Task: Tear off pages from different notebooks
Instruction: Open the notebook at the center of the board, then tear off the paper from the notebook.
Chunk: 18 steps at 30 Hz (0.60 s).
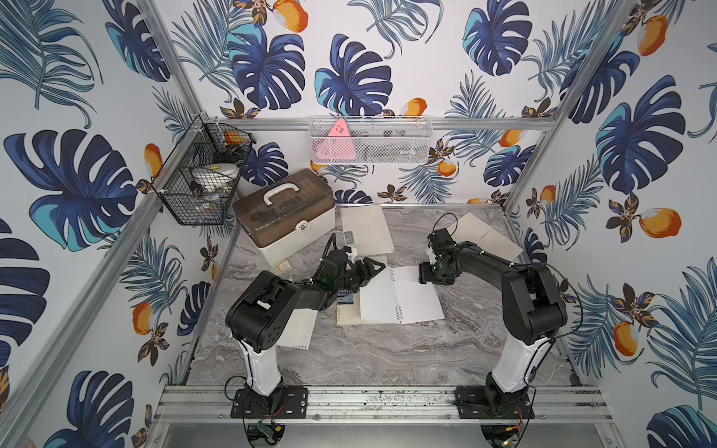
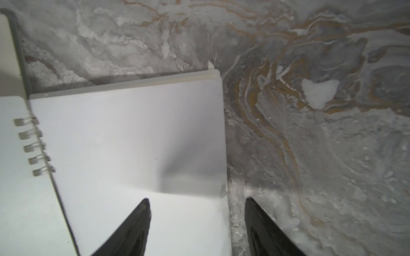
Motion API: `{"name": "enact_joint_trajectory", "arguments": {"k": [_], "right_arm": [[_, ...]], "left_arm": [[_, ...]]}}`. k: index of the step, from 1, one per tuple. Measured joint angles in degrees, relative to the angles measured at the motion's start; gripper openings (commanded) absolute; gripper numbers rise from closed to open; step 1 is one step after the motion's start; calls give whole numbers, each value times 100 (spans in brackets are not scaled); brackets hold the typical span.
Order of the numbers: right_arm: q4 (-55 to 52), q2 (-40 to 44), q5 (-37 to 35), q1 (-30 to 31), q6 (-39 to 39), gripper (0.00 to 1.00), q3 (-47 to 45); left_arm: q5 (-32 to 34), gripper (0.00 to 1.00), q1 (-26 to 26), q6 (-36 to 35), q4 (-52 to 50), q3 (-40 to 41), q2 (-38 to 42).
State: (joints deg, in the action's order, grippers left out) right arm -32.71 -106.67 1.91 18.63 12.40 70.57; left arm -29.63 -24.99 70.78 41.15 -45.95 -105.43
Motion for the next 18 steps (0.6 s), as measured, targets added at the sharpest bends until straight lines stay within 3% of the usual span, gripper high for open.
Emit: {"name": "enact_joint_trajectory", "arguments": {"k": [3,7,11,15,18], "right_arm": [[133,0,181,4,24,54,-66],[197,-37,205,-26,61,52,-81],[247,-31,227,-44,149,62,-101],[243,-52,116,-94,155,63,-98],[256,-66,79,-136,173,54,-129]], "left_arm": [[-17,76,7,2,9,-22,-24],[-20,75,28,44,50,-22,-92],[-42,75,46,111,94,-22,-138],[-57,75,61,129,131,-22,-162],[-57,74,63,129,136,-22,-162]]}}
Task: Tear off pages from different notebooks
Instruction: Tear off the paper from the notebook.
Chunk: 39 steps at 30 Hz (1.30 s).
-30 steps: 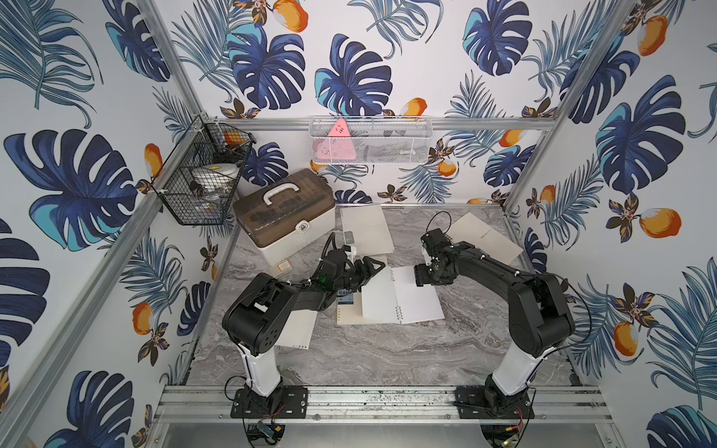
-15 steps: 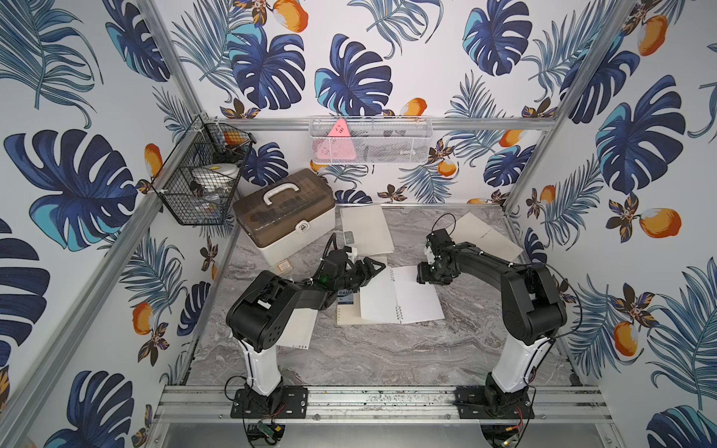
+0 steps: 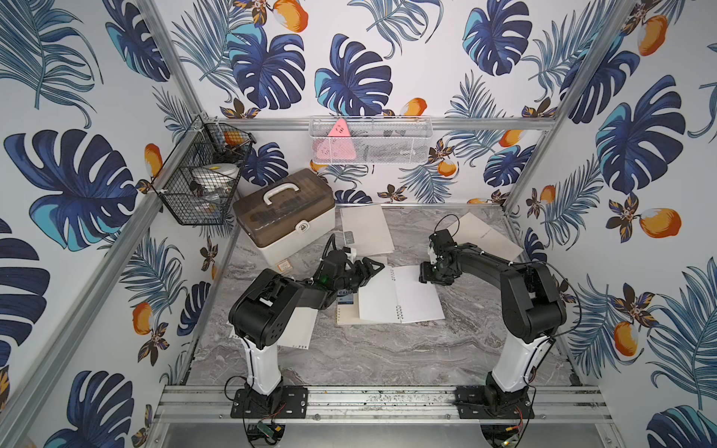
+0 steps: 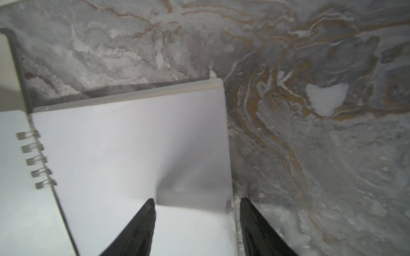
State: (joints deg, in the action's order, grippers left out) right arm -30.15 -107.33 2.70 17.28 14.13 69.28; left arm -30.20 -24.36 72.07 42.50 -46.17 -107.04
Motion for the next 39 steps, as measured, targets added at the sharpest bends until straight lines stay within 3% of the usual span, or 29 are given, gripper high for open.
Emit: {"name": "enact_joint_trajectory", "arguments": {"k": [7,15,25,27,31,39], "right_arm": [[59,22,98,-2,2,42,-103],[42,249,90,63,0,39,-87],[-498,39,-898,673,-70,39,407],[-610,35,-1056,756,-72,32,485],[-828,52,-1368,957,-133,10,616],[-1060,76,-1799,1451,-326,16,866]], "left_arm": [[0,74,2,2,35,0,-2],[2,73,2,15,76,0,-11],[2,73,7,20,125,0,-15],[2,73,7,20,125,0,-15],[0,73,7,24,133,0,-17],[-2,73,9,66,181,0,-42]]}}
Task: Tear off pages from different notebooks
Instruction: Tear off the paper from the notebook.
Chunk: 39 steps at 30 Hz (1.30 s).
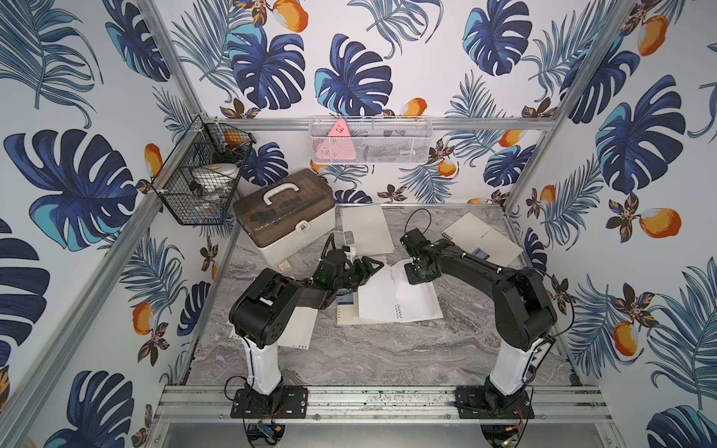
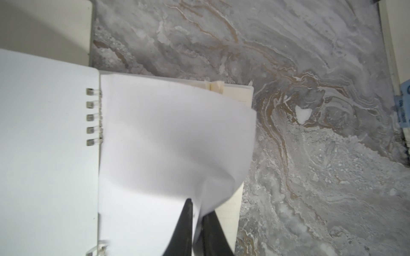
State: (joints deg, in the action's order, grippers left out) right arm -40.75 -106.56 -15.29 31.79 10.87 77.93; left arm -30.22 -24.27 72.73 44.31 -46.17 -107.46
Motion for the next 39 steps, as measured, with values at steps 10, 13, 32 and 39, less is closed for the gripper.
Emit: {"name": "enact_joint_trajectory", "arguments": {"k": [10,13,32,39], "right_arm": [[114,72,295,227,-400,18,-57],[466,487,1062,151,-424,21,-356],[2468,544,4955,-2225,811,58,-1869],[2651,267,5088,-2264,918,48,-1740]], "left_arm": [[-24,73,4,85,44,0,-42],[-39,73,4,96,72,0,-59],[-157,73,48,107,107,0,-39],[-264,67,160,105,98,70,155]]}}
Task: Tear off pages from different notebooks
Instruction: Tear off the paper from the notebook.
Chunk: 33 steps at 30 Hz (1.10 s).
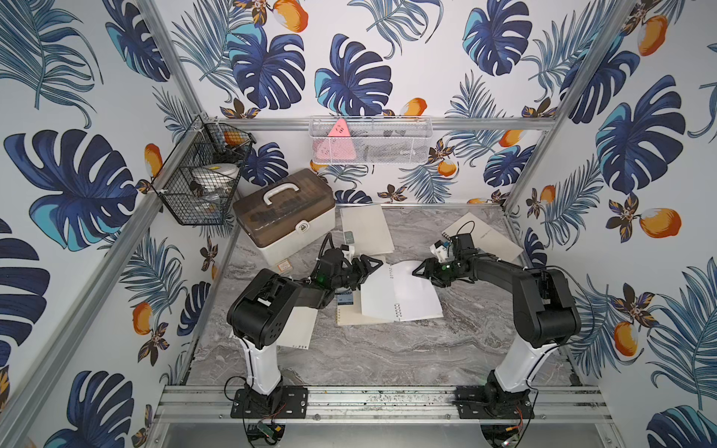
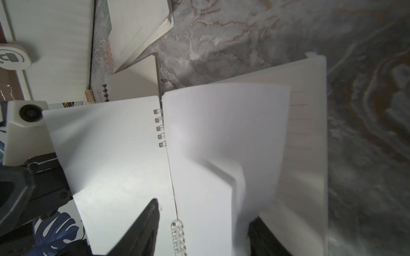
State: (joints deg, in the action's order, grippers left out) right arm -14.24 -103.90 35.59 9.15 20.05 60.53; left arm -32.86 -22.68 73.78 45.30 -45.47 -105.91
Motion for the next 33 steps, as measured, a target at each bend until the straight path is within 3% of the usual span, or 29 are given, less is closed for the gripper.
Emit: {"name": "enact_joint_trajectory", "arguments": {"k": [3,6,11,16,19,22,25,33], "right_arm": [[-17,35,-162,-4,-7,39,63],[-11,186,-227,-4,-13,38,68],[195,332,24,-4,55,57,-31],[319,413,254,-4,181,59,-122],[468,415,387,-22,293,53,-168],[535,411,452,-33,345,34,-179],[332,341,179,-22,299,33,20],[-214,-223,-688,85,-179,57,686]], "left_arm": [[-66,63,72,-28,-138,96,173],[-105,59,122,-184,-448,133,332],[-118,51,175,-492,-1067,136,553],[-76,34,214,-791,-1646,44,686],[-74,28,214,-922,-1838,11,688],[-74,22,214,-955,-1963,-11,688],[-74,19,214,-1032,-2076,-83,688],[-101,5,214,-1163,-2288,-380,544]]}}
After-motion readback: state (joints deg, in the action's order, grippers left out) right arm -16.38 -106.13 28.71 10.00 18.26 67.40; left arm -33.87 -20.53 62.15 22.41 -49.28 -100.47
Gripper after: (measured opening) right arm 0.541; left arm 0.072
